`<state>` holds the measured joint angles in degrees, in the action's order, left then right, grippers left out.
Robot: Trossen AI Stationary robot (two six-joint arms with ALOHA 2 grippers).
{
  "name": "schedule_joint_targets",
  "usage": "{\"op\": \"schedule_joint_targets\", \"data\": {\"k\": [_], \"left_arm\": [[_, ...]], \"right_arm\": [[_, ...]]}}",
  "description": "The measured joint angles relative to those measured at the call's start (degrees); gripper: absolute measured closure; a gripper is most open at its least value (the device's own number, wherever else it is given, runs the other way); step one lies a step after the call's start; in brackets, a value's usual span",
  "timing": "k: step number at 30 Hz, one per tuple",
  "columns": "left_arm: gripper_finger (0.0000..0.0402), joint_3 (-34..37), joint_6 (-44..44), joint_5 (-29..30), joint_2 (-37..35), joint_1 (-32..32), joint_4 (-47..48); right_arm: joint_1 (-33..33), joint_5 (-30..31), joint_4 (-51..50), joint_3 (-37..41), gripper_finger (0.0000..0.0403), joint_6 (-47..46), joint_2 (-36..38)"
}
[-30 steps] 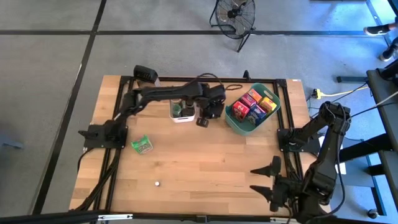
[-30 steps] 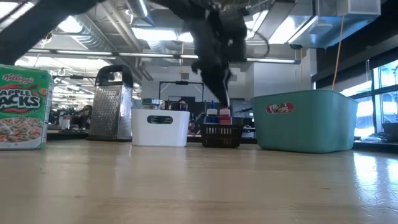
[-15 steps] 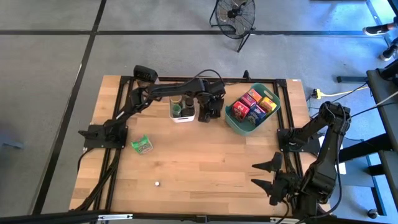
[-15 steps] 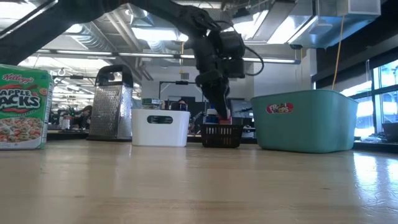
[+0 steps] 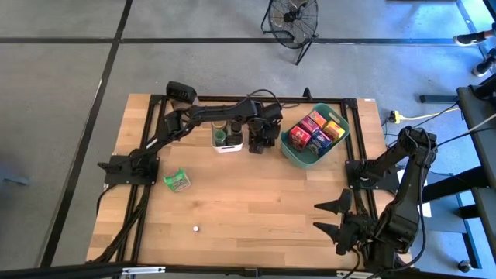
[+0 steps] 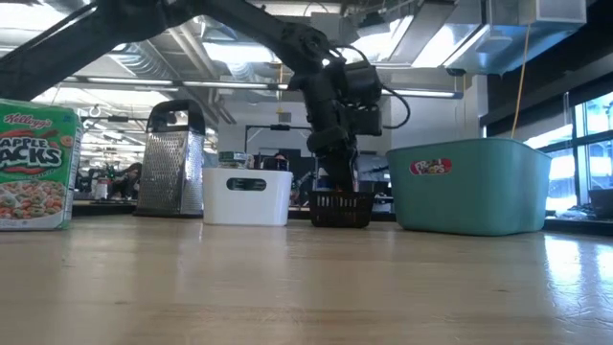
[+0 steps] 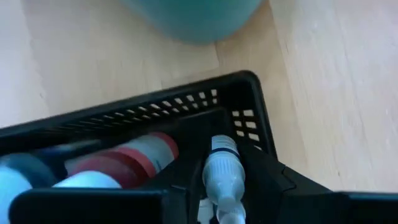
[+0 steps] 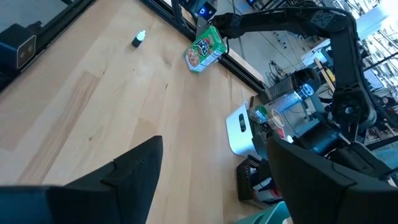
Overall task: Pick & Place Kitchen Items
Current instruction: Put the small blue food coloring bottle into the black bin
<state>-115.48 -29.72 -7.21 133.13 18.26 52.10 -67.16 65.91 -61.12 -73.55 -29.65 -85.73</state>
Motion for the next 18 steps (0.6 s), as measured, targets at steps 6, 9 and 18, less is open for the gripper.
{"op": "schedule_joint_targets", "data": {"k": [6,9,18], "left_arm": [[0.0314,0.00,1.25,0.05,0.03,0.24,-1.16],[0.0314,0.00,1.53,0.04,0.03,0.26,-1.17],[0.0314,0.00,4.94,0.01,0.03,0.30,-1.58]], "right_arm": [[0.00,-0.39,0.01,0.00,0.0111,-0.13,-0.02],[0.00,-0.42,0.02,-0.01,0.0111,-0.14,-0.02],[0.00,-0.60,-0.23,0.00,0.0111,-1.44,-0.02]]}}
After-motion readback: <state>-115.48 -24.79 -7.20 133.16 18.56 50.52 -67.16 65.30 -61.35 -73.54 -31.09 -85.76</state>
